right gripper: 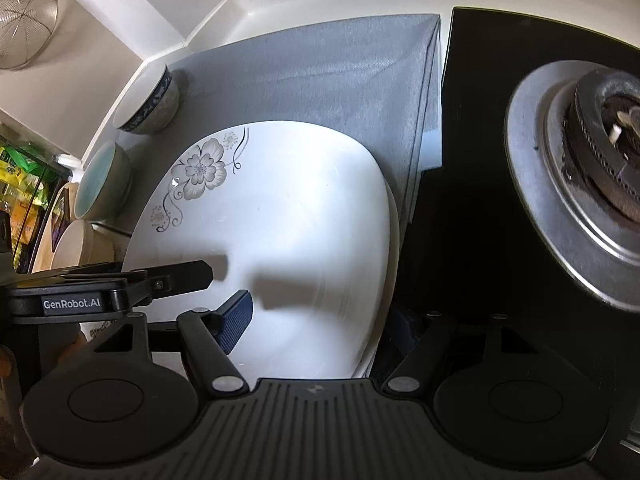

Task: Organize plates and bowls
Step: 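Open both grippers and withdraw them from the flower-print plate, then move both grippers toward the teal swirl bowl on the mat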

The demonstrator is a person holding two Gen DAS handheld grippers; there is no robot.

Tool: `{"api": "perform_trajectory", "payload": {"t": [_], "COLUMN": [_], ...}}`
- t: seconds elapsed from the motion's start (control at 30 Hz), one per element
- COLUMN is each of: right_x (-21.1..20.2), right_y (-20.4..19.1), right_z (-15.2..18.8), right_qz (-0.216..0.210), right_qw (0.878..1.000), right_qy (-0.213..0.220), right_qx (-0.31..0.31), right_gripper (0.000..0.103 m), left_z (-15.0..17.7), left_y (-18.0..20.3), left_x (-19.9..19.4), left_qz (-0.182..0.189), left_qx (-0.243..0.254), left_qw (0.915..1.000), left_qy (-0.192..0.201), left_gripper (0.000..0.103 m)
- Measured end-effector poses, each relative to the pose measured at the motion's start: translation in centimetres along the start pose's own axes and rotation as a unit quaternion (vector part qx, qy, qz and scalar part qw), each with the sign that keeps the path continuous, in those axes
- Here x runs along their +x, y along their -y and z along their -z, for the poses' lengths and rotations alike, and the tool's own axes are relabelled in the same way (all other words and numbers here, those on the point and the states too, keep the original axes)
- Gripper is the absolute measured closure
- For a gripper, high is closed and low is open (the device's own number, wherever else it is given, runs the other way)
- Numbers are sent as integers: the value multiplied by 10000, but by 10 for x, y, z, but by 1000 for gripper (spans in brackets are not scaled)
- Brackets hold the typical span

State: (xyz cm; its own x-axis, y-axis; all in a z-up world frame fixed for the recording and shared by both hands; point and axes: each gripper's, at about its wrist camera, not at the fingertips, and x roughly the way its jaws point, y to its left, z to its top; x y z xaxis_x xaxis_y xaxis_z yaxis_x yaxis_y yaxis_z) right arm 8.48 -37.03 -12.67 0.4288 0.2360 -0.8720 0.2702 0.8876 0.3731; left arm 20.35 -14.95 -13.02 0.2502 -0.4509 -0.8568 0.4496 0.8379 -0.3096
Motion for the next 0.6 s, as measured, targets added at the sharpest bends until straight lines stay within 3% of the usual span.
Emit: {"api": "perform_trajectory", "payload": {"t": [0.37,0.6], "right_x": [-2,-38], "right_y": [6,5], "right_z": [-7,-20], "right_qz": [23,367], "right_qw": [9998,9980], "right_qy": [-71,213], "right_qx": [-165,-459], "right_gripper": [29,29], "left_z": [-5,10], "left_y": [11,5], "left_x": [8,-32], "left_qz": [-184,-240], "left_qx": [179,16], "left_qw": [9997,9995], "left_qy": [47,226], "left_gripper": [14,11]}}
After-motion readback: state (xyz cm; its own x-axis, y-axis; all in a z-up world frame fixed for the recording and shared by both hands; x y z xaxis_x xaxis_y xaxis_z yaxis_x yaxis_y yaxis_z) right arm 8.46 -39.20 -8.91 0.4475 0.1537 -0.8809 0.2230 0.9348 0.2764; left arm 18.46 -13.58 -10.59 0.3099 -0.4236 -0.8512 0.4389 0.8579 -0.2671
